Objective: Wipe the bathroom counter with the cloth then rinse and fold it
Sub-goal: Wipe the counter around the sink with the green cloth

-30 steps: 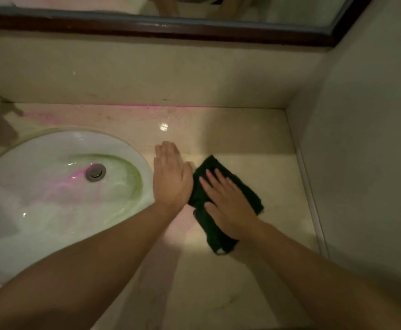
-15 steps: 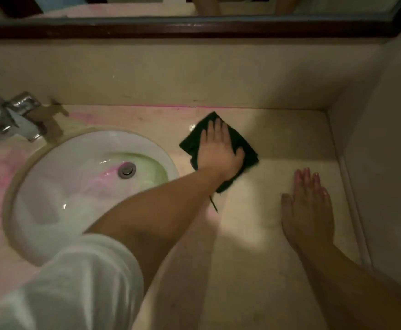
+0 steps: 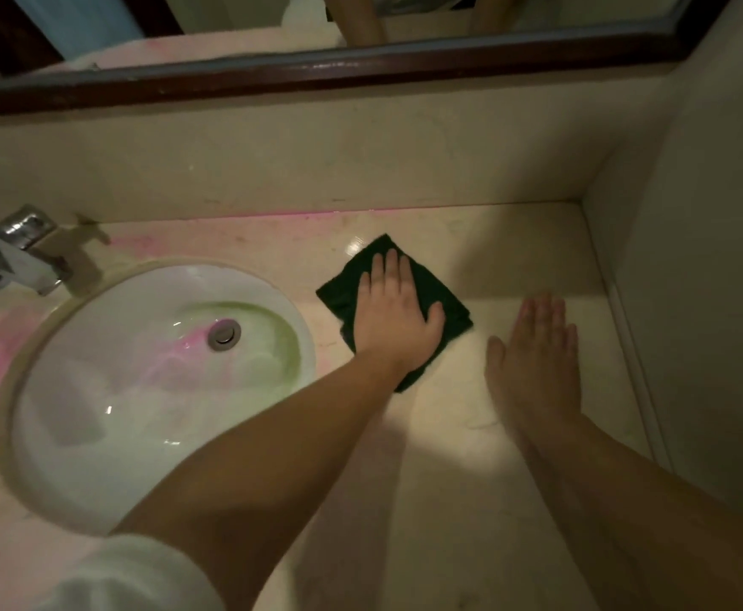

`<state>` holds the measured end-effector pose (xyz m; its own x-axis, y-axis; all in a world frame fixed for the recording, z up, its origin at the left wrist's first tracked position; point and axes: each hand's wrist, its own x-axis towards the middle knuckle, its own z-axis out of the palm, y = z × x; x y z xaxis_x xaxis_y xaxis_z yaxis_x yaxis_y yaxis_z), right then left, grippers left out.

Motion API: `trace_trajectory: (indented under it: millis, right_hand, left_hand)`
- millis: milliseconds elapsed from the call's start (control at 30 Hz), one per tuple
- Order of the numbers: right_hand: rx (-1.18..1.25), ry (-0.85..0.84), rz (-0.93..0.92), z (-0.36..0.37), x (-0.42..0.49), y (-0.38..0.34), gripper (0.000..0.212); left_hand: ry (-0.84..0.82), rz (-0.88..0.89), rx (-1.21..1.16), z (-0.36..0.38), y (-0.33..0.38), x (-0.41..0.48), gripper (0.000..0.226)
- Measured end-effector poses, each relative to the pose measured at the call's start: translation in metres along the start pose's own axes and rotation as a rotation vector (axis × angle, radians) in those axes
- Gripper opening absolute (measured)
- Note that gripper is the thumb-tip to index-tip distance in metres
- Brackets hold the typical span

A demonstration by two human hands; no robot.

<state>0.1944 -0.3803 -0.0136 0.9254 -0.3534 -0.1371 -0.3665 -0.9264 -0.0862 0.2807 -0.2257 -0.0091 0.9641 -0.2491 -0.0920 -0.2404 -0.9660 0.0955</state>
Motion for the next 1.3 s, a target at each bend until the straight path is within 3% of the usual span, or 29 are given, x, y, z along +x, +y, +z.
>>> trace_trajectory:
  millis: [233,600,867,1000,1200,1300]
  right_hand:
    - [0.007,0.063,0.079,-0.005,0.056,-0.036,0.075]
    - [-0.038,0.108,0.053,0.0,0.062,-0.035,0.077]
    - [-0.062,0.081,0.03,0.003,0.062,-0.029,0.079]
    - [-0.052,0.088,0.013,0.004,0.062,-0.029,0.082]
    - [-0.055,0.12,0.038,0.002,0.061,-0.033,0.081]
    - [-0.081,0.103,0.061,-0.001,0.062,-0.035,0.075]
  left_hand:
    - [0.018,-0.537,-0.03,-0.007,-0.059,0.053,0.087]
    - [-0.091,-0.7,-0.027,-0.016,-0.009,0.13,0.088]
    - [-0.176,-0.325,-0.028,-0.006,0.099,0.116,0.092]
    - [-0.14,-0.122,0.056,-0.003,0.094,0.108,0.082]
    - [-0.083,0.506,-0.138,-0.008,0.069,0.115,0.07]
    - [-0.088,0.585,-0.035,-0.005,0.051,0.123,0.063]
